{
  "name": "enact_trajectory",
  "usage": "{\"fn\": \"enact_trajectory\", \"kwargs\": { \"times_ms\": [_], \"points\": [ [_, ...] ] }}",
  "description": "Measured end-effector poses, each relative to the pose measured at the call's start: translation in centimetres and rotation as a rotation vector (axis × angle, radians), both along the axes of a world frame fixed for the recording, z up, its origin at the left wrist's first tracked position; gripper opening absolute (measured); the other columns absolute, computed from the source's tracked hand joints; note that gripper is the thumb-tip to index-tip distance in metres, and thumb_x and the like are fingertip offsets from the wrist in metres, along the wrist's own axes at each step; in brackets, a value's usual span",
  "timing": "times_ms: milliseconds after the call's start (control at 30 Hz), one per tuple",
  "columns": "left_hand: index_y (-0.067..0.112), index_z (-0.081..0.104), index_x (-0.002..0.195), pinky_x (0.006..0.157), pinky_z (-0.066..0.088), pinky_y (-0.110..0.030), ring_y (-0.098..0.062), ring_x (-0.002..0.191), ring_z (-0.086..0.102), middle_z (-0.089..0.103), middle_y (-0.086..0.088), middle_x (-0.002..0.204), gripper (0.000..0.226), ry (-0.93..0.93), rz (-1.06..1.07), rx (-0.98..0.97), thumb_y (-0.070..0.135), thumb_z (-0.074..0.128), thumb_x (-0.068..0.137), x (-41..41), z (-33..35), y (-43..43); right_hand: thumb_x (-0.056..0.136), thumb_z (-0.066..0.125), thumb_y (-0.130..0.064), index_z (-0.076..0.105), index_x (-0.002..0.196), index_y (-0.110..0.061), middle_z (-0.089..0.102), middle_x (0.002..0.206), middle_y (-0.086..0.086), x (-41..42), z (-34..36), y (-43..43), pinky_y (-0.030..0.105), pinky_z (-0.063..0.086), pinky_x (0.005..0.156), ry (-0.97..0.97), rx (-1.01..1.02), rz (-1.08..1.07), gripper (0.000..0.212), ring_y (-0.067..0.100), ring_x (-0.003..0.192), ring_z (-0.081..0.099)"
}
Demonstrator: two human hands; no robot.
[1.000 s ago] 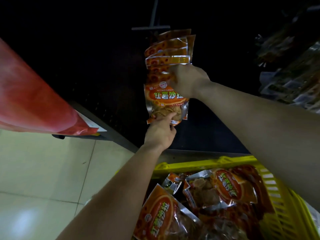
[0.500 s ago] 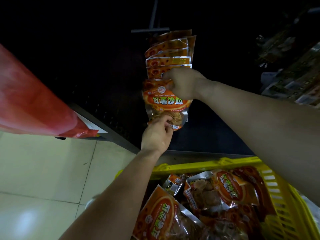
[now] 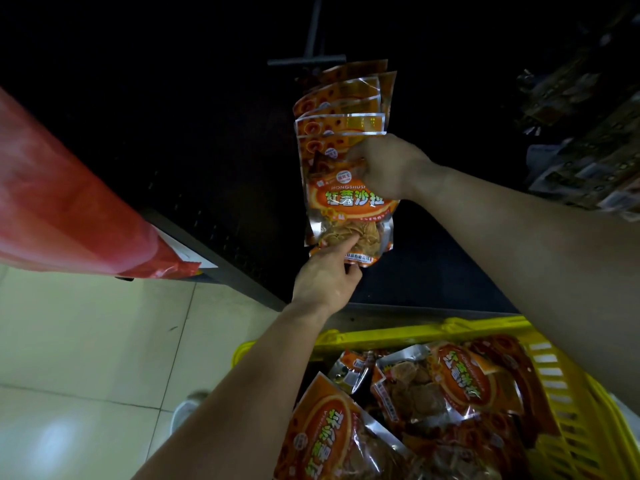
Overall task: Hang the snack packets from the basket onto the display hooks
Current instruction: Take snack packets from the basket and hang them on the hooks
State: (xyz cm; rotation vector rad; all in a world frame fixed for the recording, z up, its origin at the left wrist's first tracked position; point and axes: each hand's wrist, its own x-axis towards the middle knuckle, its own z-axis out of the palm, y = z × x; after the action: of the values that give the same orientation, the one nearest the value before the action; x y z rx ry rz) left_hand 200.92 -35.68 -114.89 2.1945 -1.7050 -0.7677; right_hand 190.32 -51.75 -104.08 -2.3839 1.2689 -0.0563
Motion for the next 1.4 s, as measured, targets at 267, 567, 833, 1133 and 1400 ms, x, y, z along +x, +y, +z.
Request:
{"fn": "enact_trajectory", "kwargs": {
  "times_ms": [267, 567, 833, 1133, 1400],
  "points": [
    [0.043, 0.033, 0.149, 0.081, 0.051, -0.038, -0.027, 0.115, 0.058, 0.061, -0.004, 0.130, 0.056, -0.208, 0.032, -0.008, 0.040, 0.051, 0.096, 0.3, 0.5, -2.9, 0.099, 0.052, -0.029, 0.057, 0.136, -0.032, 0.057, 0.139, 0.003, 0.7, -0.6, -1.1, 0.037, 0.050, 0.098, -0.050, -0.044, -0.014, 0.038, 0.027, 0.123, 0.055],
    [0.044, 0.025, 0.152, 0.084, 0.051, -0.036, -0.027, 0.119, 0.056, 0.058, -0.004, 0.136, 0.063, -0.149, 0.021, 0.052, 0.037, 0.051, 0.095, 0.3, 0.7, -1.3, 0.088, 0.062, -0.041, 0.043, 0.144, -0.039, 0.061, 0.131, 0.004, 0.4, -0.8, -0.3, 0.039, 0.045, 0.093, 0.061, -0.120, -0.025, 0.059, 0.028, 0.118, 0.058],
    [0.040, 0.024, 0.155, 0.098, 0.049, -0.038, -0.026, 0.129, 0.050, 0.050, -0.004, 0.146, 0.064, -0.123, -0.009, 0.106, 0.037, 0.051, 0.097, 0.0, 3.8, 0.7, 0.077, 0.074, -0.043, 0.036, 0.146, -0.022, 0.046, 0.141, 0.010, -1.8, 2.2, 2.1, 0.047, 0.037, 0.103, 0.119, -0.242, -0.164, 0.082, 0.033, 0.129, 0.041],
    [0.039, 0.039, 0.149, 0.095, 0.051, -0.042, -0.029, 0.119, 0.058, 0.060, -0.005, 0.135, 0.057, -0.119, -0.032, 0.078, 0.035, 0.055, 0.095, 0.0, 10.9, 7.1, 0.085, 0.064, -0.043, 0.049, 0.138, -0.023, 0.048, 0.136, 0.009, -8.3, 6.1, 12.3, 0.045, 0.042, 0.100, 0.110, -0.056, -0.222, 0.058, 0.033, 0.127, 0.043],
    [0.023, 0.051, 0.141, 0.103, 0.044, -0.038, -0.030, 0.125, 0.053, 0.055, -0.010, 0.138, 0.049, -0.093, -0.069, 0.074, 0.034, 0.059, 0.094, -2.4, 11.4, 16.0, 0.089, 0.063, -0.041, 0.052, 0.134, -0.028, 0.048, 0.133, 0.005, -14.9, 4.0, 22.9, 0.046, 0.043, 0.100, 0.129, 0.050, -0.215, 0.048, 0.032, 0.125, 0.044]
  ]
}}
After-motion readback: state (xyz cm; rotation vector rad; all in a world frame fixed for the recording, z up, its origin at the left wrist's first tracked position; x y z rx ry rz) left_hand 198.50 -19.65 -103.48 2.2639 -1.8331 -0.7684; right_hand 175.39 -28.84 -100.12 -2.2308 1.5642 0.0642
